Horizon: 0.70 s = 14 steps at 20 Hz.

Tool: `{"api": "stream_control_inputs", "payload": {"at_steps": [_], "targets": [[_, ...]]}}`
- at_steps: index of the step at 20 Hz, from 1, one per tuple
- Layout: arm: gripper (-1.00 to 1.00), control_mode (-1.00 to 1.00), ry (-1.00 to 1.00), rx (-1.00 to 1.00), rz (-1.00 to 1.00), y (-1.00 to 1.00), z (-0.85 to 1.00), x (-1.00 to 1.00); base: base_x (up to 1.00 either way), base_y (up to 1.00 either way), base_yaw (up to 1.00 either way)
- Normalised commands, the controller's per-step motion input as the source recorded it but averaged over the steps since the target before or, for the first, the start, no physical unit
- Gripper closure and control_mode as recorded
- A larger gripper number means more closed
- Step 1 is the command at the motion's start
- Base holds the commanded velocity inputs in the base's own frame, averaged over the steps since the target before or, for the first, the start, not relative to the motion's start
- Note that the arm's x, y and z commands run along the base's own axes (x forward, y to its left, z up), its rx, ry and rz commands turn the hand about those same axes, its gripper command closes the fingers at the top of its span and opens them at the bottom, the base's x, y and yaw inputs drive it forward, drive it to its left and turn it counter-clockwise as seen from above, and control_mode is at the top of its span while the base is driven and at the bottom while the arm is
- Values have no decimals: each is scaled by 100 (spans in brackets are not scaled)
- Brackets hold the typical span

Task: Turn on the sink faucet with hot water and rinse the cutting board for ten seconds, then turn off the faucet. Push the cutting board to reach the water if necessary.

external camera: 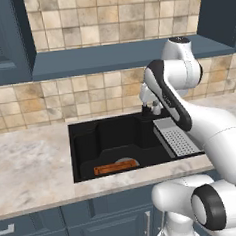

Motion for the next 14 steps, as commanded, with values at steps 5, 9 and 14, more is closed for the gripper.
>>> {"api": "stream_control_inputs", "payload": {"at_steps": [5,9,14], "targets": [[-100,-100,2,0,0,-4,0,0,0,0,0],[-100,-100,0,0,0,-20,0,-18,0,0,0],[-100,-100,-3,0,0,-32,5,-17,0,0,0]]}}
